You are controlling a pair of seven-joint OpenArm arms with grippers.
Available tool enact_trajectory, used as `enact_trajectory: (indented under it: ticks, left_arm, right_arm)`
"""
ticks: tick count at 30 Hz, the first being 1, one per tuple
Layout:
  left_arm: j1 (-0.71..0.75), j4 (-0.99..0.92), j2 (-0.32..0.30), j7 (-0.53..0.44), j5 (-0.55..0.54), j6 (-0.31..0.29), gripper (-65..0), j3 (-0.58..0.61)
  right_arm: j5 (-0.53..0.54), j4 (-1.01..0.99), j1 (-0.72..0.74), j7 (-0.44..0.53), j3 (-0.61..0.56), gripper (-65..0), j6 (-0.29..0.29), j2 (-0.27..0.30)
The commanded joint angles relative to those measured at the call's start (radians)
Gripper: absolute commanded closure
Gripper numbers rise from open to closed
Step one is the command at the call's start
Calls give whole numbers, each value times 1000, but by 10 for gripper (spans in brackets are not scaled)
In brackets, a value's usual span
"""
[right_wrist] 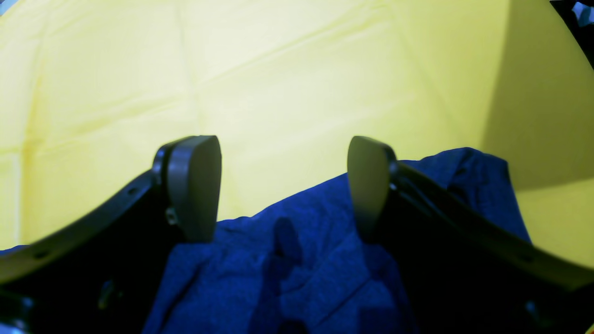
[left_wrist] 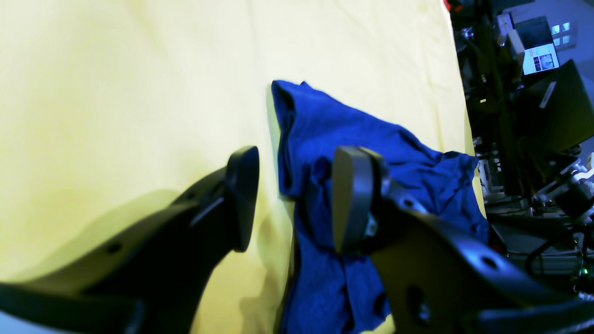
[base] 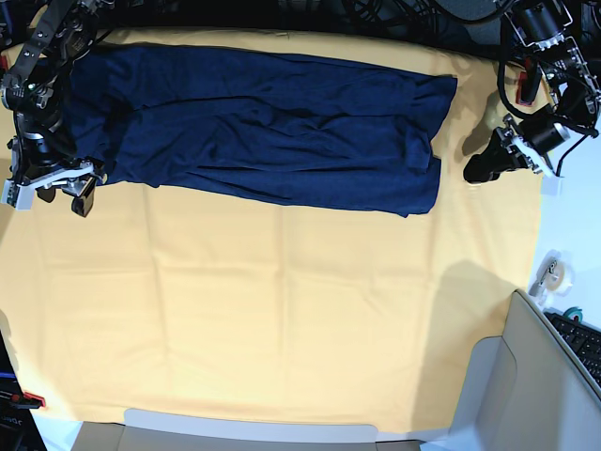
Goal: Fold the T-shirt properly
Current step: 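Lower the left gripper onto the shirt's end near it and grasp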
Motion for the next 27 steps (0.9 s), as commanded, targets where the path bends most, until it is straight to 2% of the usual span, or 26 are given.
enact_trajectory:
  ticks: [1,4,11,14,21,27]
  left_arm:
    - [14,15,-16,8,-26,32,-263,-1]
    - [27,15,0,8,-26,72,-263,10]
    - [53,15,22,8,-26,74,-263,90]
    - [56,15,42,8,-26,74,-263,94]
    - [57,13,43,8,-24,74,-263,96]
    - [57,15,42,8,82,74,-263,96]
  right_arm:
    - [5,15,9,25,1,-418,5,12]
    - [5,15,9,25,1,-418,5,12]
    - [5,15,9,25,1,-418,5,12]
    - [5,15,8,25,1,-418,5,12]
    - [5,12,8,25,1,-418,5,12]
    - [5,-20,8,25,1,-418,5,12]
